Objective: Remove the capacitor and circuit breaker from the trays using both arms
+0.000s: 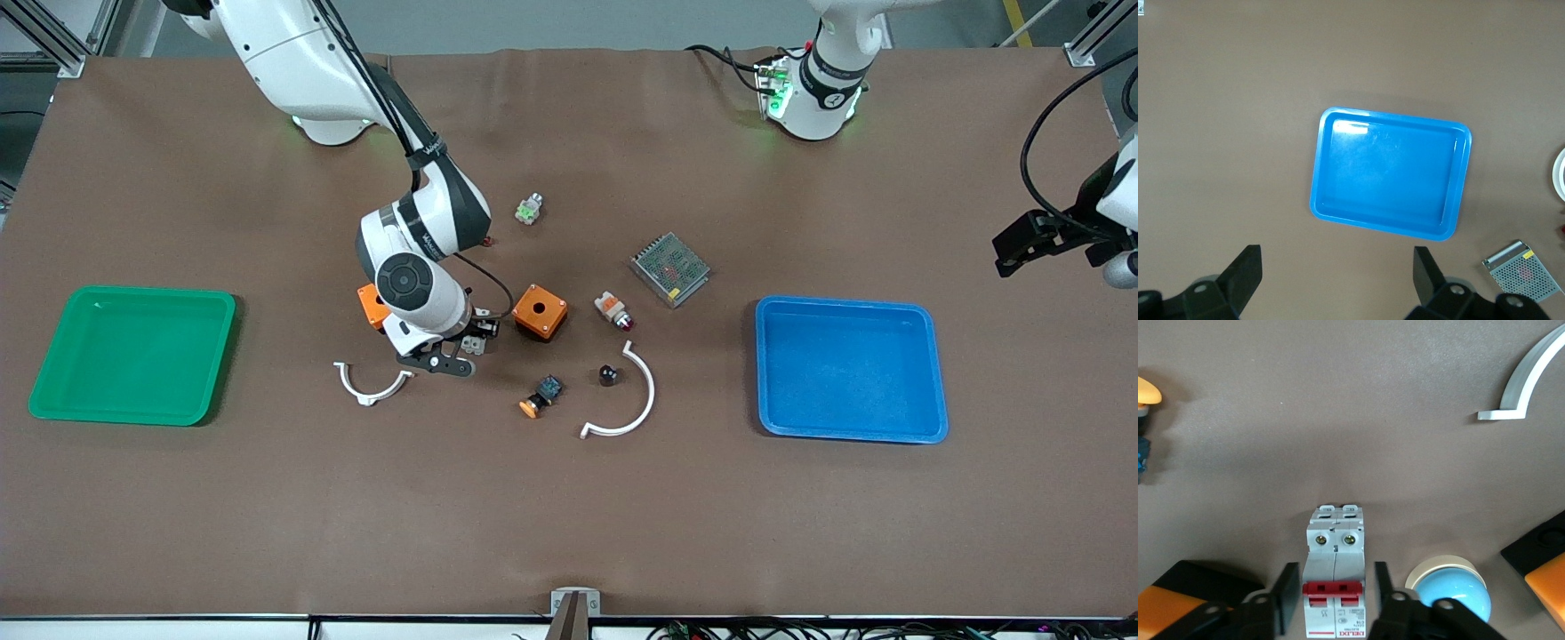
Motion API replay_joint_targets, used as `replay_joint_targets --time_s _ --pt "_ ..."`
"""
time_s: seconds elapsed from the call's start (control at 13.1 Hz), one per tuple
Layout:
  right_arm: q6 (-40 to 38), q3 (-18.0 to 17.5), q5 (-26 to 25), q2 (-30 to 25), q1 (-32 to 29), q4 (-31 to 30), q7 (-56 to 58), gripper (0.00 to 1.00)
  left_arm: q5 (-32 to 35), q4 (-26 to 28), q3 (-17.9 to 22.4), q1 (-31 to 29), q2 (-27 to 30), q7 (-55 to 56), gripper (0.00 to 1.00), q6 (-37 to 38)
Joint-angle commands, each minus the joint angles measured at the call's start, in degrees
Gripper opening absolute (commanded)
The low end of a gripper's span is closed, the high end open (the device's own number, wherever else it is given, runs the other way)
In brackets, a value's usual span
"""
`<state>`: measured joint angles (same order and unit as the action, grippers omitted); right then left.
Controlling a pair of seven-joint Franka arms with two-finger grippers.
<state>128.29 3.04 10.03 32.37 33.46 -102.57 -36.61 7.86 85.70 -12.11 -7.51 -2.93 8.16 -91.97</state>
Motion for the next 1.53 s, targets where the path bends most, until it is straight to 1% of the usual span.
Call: replay_joint_targets --time_s 0.0,0.08,0.23,0.38,0.53,0.61,0.76,0.92,1.07,1.22,1.45 --pt "-4.8 0.1 1.1 -1.8 -0.2 0.8 -1.0 1.00 -2.4 1.7 -0.3 -0.8 1.8 -1.4 1.00 0.8" --pt "-7.6 0.1 1.1 -4.6 -0.5 0.5 -1.0 1.00 -2.6 1.6 -0.3 -0.8 1.8 -1.5 1.00 1.1" --pt "-15.7 0.6 1.0 -11.0 -1.4 0.4 -0.9 1.00 -2.7 1.6 -0.3 -0.7 1.5 -1.5 1.00 1.1" --pt "-23.4 0.6 0.8 -17.7 -4.6 0.4 -0.4 1.00 -3.5 1.5 -0.5 -0.3 1.3 -1.4 1.00 1.1" --pt "-29.5 0.6 -0.2 -23.7 -8.4 0.0 1.1 1.00 -4.2 1.6 -0.6 -0.3 1.4 -1.5 1.00 1.1" --pt "-30.8 0.6 -0.9 -26.1 -10.7 -0.8 4.2 1.00 -4.4 1.7 -0.6 -0.3 1.3 -1.5 1.00 1.1" --pt "-30.9 0.6 -2.4 -30.3 -15.2 -3.8 11.0 1.00 -5.7 1.7 -0.6 -0.2 1.3 -1.5 1.00 1.3" --pt "-31.6 0.6 -5.9 -32.8 -19.1 -4.6 17.5 1.00 -6.2 1.6 -0.7 -0.1 1.4 -0.7 1.00 2.8" --pt "-32.4 0.6 -6.1 -33.4 -25.4 -4.2 26.6 1.00 -7.0 1.6 -1.5 -0.1 1.8 0.2 1.00 4.1" --pt "-32.5 0.6 -6.1 -33.8 -29.7 -3.2 32.4 1.00 -7.0 1.6 -1.9 -0.3 2.3 0.3 1.00 5.7" --pt "-38.0 0.6 -6.3 -33.3 -31.7 3.6 33.4 1.00 -7.0 2.1 -1.9 -0.5 3.6 0.3 1.00 7.1"
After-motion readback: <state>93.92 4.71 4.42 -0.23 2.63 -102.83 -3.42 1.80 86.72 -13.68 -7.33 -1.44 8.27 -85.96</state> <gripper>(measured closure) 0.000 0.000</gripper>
